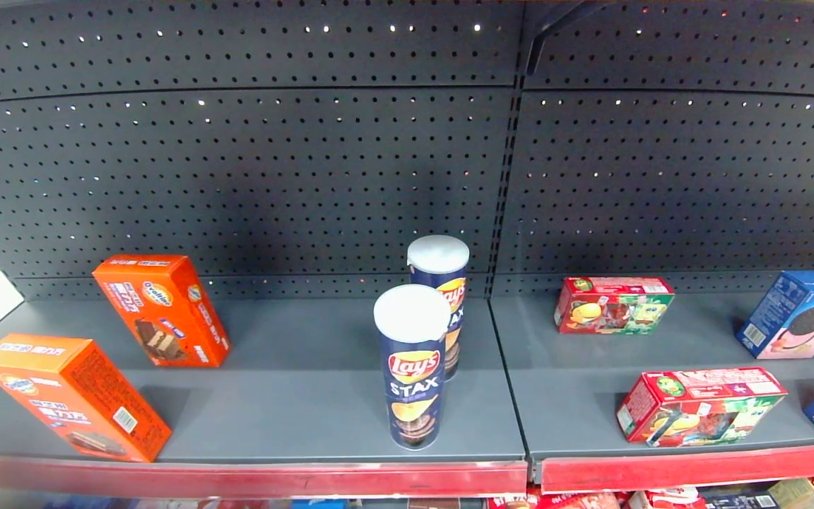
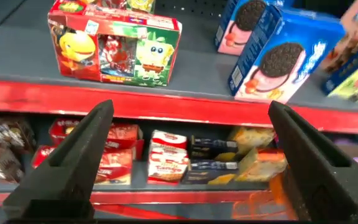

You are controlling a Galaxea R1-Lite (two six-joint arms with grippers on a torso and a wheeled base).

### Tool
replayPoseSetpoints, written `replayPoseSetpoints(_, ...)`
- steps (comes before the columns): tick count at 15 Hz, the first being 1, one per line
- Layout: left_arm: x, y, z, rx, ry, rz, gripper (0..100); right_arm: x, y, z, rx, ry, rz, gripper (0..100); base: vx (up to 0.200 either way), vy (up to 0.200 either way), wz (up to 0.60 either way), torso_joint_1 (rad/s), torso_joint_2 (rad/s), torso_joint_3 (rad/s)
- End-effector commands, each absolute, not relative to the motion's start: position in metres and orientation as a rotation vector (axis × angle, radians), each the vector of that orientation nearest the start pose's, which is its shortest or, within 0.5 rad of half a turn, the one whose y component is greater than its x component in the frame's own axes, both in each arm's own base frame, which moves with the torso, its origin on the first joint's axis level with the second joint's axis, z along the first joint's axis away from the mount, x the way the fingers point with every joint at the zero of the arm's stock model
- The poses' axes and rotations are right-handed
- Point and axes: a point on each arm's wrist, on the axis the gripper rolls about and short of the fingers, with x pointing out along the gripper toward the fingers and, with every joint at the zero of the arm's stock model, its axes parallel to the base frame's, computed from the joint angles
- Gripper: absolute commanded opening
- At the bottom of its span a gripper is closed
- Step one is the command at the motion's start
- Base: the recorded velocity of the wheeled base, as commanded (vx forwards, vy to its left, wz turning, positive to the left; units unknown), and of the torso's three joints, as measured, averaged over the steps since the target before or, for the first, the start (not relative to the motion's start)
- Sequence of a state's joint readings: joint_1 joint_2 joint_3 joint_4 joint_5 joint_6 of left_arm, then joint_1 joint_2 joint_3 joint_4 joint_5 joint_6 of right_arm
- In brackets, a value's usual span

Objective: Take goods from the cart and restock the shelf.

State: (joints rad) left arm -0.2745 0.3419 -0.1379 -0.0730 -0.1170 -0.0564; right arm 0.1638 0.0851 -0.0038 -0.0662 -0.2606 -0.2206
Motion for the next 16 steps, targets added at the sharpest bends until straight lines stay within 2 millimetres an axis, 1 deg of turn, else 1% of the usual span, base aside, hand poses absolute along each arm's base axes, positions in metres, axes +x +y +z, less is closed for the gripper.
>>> replayPoseSetpoints(1, 0.058, -0.025, 0.132, -0.046, 0.376, -0.489, 100, -0.015, -0.008, 0.086, -0.232, 0.028, -0.085, 100, 0.000, 0.000, 0.00, 0.000, 0.00, 0.000)
replayPoseSetpoints(2, 0.074, -0.031, 0.129, -0.034, 0.426, -0.480, 100, -0.015, -0.008, 0.086, -0.231, 0.028, -0.085, 100, 0.000, 0.000, 0.00, 0.000, 0.00, 0.000)
replayPoseSetpoints(4, 0.096, -0.038, 0.127, -0.028, 0.432, -0.447, 100, -0.015, -0.008, 0.086, -0.227, 0.026, -0.084, 100, 0.000, 0.000, 0.00, 0.000, 0.00, 0.000)
replayPoseSetpoints(5, 0.115, -0.045, 0.122, -0.023, 0.460, -0.431, 100, -0.015, -0.008, 0.086, -0.227, 0.026, -0.084, 100, 0.000, 0.000, 0.00, 0.000, 0.00, 0.000)
replayPoseSetpoints(6, 0.128, -0.050, 0.119, -0.022, 0.458, -0.425, 100, -0.015, -0.008, 0.086, -0.227, 0.026, -0.085, 100, 0.000, 0.000, 0.00, 0.000, 0.00, 0.000)
replayPoseSetpoints(7, 0.132, -0.051, 0.118, -0.019, 0.457, -0.421, 100, -0.015, -0.008, 0.086, -0.227, 0.026, -0.087, 100, 0.000, 0.000, 0.00, 0.000, 0.00, 0.000)
replayPoseSetpoints(8, 0.156, -0.062, 0.108, -0.004, 0.451, -0.380, 100, -0.015, -0.008, 0.085, -0.227, 0.026, -0.093, 100, 0.000, 0.000, 0.00, 0.000, 0.00, 0.000)
replayPoseSetpoints(10, 0.181, -0.079, 0.094, 0.021, 0.403, -0.307, 100, -0.015, -0.008, 0.085, -0.229, 0.026, -0.095, 100, 0.000, 0.000, 0.00, 0.000, 0.00, 0.000)
replayPoseSetpoints(11, 0.186, -0.086, 0.090, 0.023, 0.380, -0.300, 100, -0.015, -0.008, 0.085, -0.229, 0.026, -0.095, 100, 0.000, 0.000, 0.00, 0.000, 0.00, 0.000)
replayPoseSetpoints(12, 0.191, -0.098, 0.084, 0.022, 0.346, -0.319, 100, -0.015, -0.009, 0.086, -0.229, 0.028, -0.102, 100, 0.000, 0.000, 0.00, 0.000, 0.00, 0.000)
replayPoseSetpoints(13, 0.195, -0.104, 0.081, 0.024, 0.337, -0.327, 100, -0.015, -0.009, 0.085, -0.229, 0.027, -0.105, 100, 0.000, 0.000, 0.00, 0.000, 0.00, 0.000)
replayPoseSetpoints(16, 0.207, -0.109, 0.083, 0.019, 0.319, -0.321, 100, -0.015, -0.009, 0.085, -0.229, 0.027, -0.107, 100, 0.000, 0.000, 0.00, 0.000, 0.00, 0.000)
